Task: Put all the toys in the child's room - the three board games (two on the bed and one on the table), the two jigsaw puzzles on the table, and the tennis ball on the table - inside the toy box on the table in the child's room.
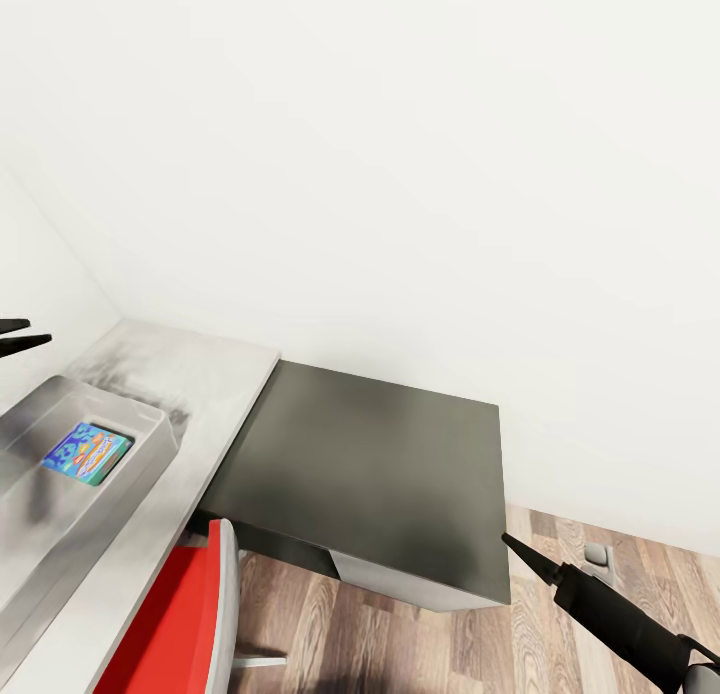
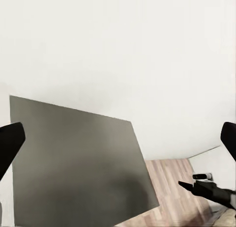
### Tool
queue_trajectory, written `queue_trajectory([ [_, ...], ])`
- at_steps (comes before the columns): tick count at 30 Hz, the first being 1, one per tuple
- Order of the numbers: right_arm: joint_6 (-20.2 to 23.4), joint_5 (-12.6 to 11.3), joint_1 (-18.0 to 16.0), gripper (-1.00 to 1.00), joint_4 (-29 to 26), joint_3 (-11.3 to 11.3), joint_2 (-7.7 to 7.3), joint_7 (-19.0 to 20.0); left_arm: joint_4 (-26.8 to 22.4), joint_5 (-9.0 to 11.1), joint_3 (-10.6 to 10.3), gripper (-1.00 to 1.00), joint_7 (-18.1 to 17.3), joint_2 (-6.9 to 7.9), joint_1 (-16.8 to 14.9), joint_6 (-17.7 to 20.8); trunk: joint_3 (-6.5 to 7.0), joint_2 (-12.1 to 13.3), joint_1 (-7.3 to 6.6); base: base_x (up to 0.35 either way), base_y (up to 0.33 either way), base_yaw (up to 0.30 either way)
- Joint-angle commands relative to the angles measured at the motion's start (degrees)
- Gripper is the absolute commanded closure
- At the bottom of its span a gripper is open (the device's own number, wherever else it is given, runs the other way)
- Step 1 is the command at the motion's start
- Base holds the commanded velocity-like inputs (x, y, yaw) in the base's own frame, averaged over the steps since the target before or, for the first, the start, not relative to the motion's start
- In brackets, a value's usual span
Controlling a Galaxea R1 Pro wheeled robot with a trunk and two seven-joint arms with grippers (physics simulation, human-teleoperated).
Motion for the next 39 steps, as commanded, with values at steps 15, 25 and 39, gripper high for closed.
queue_trajectory([
  [15,0.36,-0.26,0.0,-1.0,-0.04,-0.02,-0.01,0.04,-10.17,12.81,-7.93,-1.0,-0.99,-5.07,-0.04,0.6,-0.08,-0.09,0.03,0.0,0.0,0.0],
  [25,0.37,-0.26,0.0,-1.0,-0.04,-0.02,-0.07,0.07,-12.85,13.25,-8.65,-1.0,-0.44,-14.36,-0.17,0.6,-0.08,-0.09,0.03,0.0,0.0,0.0],
  [39,0.29,-0.26,0.0,-1.0,-0.04,-0.23,-0.14,0.35,-15.98,12.89,-16.54,-1.0,7.8,-28.31,-2.38,0.6,0.01,-0.09,0.03,0.0,0.0,-0.007],
])
